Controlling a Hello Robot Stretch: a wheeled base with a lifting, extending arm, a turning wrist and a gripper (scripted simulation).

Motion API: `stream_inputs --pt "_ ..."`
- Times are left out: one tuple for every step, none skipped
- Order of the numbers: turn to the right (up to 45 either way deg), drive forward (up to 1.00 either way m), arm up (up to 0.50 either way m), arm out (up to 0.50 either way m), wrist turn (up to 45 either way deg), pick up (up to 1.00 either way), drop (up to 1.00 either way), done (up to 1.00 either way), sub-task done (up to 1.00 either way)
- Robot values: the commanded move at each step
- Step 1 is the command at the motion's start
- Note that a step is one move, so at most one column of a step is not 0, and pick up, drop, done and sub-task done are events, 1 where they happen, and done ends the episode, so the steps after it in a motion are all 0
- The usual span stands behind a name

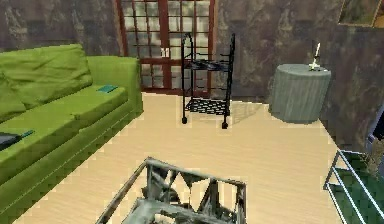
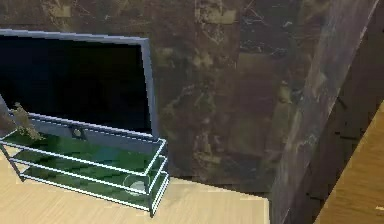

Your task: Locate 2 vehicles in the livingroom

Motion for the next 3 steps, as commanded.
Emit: stream_inputs --pt "-45.0 0.00 0.00 0.00 0.0 0.00 0.00 0.00 0.00" --pt "-6.0 0.00 0.00 0.00 0.0 0.00 0.00 0.00 0.00" --pt "0.0 0.80 0.00 0.00 0.0 0.00 0.00 0.00 0.00"
